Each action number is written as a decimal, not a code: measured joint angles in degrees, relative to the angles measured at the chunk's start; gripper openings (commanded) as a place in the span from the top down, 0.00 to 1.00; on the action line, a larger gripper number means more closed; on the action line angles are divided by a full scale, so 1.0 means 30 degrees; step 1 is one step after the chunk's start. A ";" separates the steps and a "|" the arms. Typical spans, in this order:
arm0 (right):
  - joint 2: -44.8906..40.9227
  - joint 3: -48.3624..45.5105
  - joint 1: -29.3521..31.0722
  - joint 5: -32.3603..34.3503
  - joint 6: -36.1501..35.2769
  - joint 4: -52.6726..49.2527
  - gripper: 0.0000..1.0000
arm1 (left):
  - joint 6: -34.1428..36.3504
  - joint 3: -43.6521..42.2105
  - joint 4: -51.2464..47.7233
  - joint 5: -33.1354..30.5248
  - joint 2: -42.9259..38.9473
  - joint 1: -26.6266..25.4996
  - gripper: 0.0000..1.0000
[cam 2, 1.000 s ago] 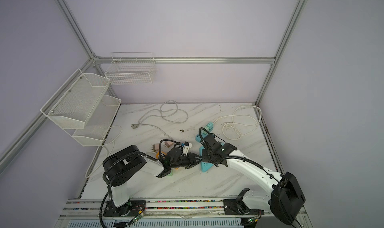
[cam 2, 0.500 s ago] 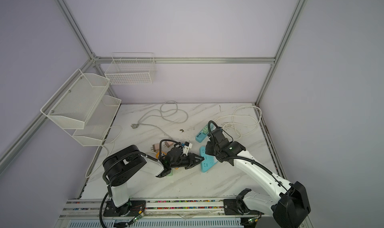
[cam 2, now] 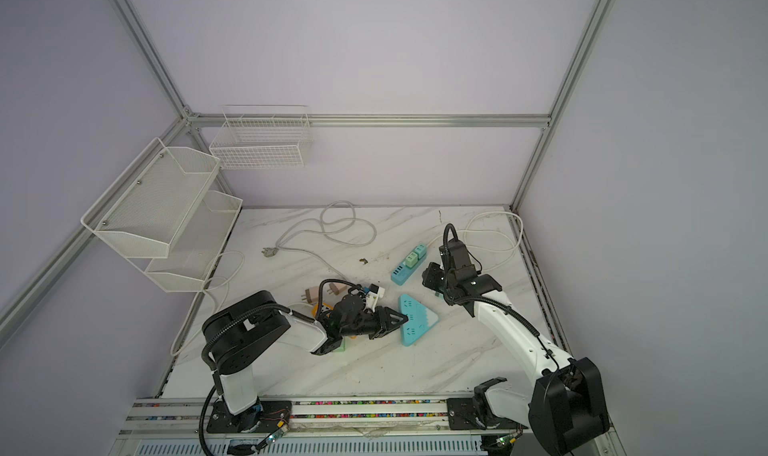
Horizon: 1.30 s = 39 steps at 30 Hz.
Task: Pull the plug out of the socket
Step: 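Lift the pink plug away from the teal strip with the right gripper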
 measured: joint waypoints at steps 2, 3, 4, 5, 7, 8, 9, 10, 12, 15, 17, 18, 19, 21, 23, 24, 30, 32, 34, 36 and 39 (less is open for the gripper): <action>0.0000 -0.0495 -0.0597 -0.0408 0.0007 0.0561 0.87 | 0.0007 0.0000 -0.0561 0.0015 0.0000 -0.0036 0.61; 0.0000 -0.0867 -0.0918 -0.0685 0.0015 0.0852 0.88 | 0.0022 0.0007 -0.0656 0.0044 0.0000 -0.0044 0.60; 0.0000 -0.1246 -0.1195 -0.0896 0.0051 0.1100 0.88 | 0.0051 0.0007 -0.0670 0.0058 0.0000 -0.0044 0.59; 0.0000 -0.1581 -0.1406 -0.1056 0.0066 0.1217 0.87 | 0.0066 0.0022 -0.0699 0.0066 0.0000 -0.0044 0.58; -0.0007 -0.2310 -0.1829 -0.1290 0.0124 0.1486 0.87 | 0.0095 0.0022 -0.0736 0.0073 -0.0015 -0.0051 0.57; -0.0007 -0.2608 -0.1989 -0.1377 0.0146 0.1574 0.88 | 0.0168 0.0022 -0.0801 0.0080 -0.0036 -0.0058 0.56; -0.0007 -0.2943 -0.2208 -0.1508 0.0182 0.1654 0.88 | 0.0255 0.0022 -0.0918 0.0117 -0.0080 -0.0095 0.55; -0.0022 -0.3264 -0.2419 -0.1574 0.0219 0.1749 0.88 | 0.0364 0.0022 -0.1035 0.0131 -0.0117 -0.0117 0.54; -0.0044 -0.3905 -0.2790 -0.1800 0.0306 0.2011 0.88 | 0.0503 0.0022 -0.1311 0.0146 -0.0219 -0.0124 0.51; -0.0058 -0.4889 -0.3344 -0.2004 0.0444 0.2353 0.87 | 0.0707 0.0029 -0.1705 0.0189 -0.0430 -0.0146 0.48; -0.0073 -0.5457 -0.3577 -0.2084 0.0510 0.2543 0.87 | 0.0882 0.0036 -0.2004 0.0204 -0.0583 -0.0160 0.46; -0.0073 -0.5705 -0.3657 -0.2113 0.0525 0.2623 0.87 | 0.0998 0.0036 -0.2157 0.0219 -0.0663 -0.0160 0.45; -0.0073 -0.5931 -0.3730 -0.2171 0.0525 0.2747 0.87 | 0.1064 0.0044 -0.2244 0.0219 -0.0714 -0.0160 0.44; -0.0051 -0.6266 -0.3767 -0.2295 0.0546 0.2973 0.87 | 0.1209 0.0066 -0.2506 0.0233 -0.0816 -0.0160 0.43; 0.0000 -0.6535 -0.3818 -0.2463 0.0576 0.3220 0.87 | 0.1362 0.0138 -0.2841 0.0233 -0.0940 -0.0168 0.41; 0.0022 -0.6652 -0.3825 -0.2550 0.0590 0.3322 0.87 | 0.1406 0.0189 -0.3060 0.0226 -0.1005 -0.0168 0.40; 0.0350 -0.7009 -0.3847 -0.2834 0.0721 0.3985 0.84 | 0.1661 0.0350 -0.3891 0.0124 -0.1297 -0.0240 0.37; 0.0539 -0.7074 -0.3854 -0.2951 0.0750 0.4175 0.83 | 0.1734 0.0372 -0.4095 0.0087 -0.1370 -0.0262 0.35; 0.0729 -0.7104 -0.3854 -0.3075 0.0787 0.4233 0.81 | 0.1858 0.0401 -0.4350 -0.0007 -0.1494 -0.0277 0.34; 0.0758 -0.7155 -0.3861 -0.3082 0.0801 0.4284 0.79 | 0.1916 0.0459 -0.4663 -0.0080 -0.1610 -0.0284 0.33; 0.0758 -0.7271 -0.3854 -0.3089 0.0816 0.4350 0.73 | 0.2040 0.0554 -0.5238 -0.0211 -0.1814 -0.0321 0.33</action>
